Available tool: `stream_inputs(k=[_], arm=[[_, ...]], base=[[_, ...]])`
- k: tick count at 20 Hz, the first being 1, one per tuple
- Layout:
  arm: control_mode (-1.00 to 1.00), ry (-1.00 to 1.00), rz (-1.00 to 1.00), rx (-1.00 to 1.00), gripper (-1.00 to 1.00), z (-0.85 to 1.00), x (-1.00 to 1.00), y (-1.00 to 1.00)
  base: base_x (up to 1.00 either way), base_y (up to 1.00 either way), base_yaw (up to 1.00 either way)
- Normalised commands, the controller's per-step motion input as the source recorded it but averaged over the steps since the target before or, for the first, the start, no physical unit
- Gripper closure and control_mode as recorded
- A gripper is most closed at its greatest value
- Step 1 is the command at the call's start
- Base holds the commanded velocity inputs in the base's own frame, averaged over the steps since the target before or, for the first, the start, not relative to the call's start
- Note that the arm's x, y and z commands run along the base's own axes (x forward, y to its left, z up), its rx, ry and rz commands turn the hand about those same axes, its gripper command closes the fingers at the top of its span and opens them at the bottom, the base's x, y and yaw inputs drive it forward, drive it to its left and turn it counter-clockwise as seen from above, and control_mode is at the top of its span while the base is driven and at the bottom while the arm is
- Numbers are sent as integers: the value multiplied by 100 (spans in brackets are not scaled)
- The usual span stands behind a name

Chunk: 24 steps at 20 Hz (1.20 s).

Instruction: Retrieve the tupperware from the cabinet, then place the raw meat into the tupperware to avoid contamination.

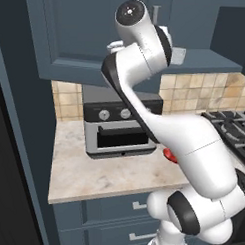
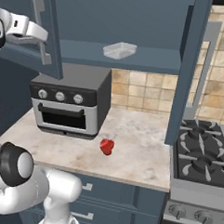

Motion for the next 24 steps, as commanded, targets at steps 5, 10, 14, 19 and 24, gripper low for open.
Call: stream_inputs(k=[5, 10, 14, 19, 24], arm=[[-100, 0, -11, -2, -100, 0, -26, 23], [-100, 0, -11, 0, -100, 1, -51, -3], [-100, 0, -10, 0, -100, 11, -50, -4], [-100, -4, -6, 2, -100, 23, -61, -10], [-100, -13, 0, 27, -100, 31, -61, -55]], base=[[0, 0, 0], [0, 0, 0], [0, 0, 0], [0, 0, 0], [0, 0, 0]])
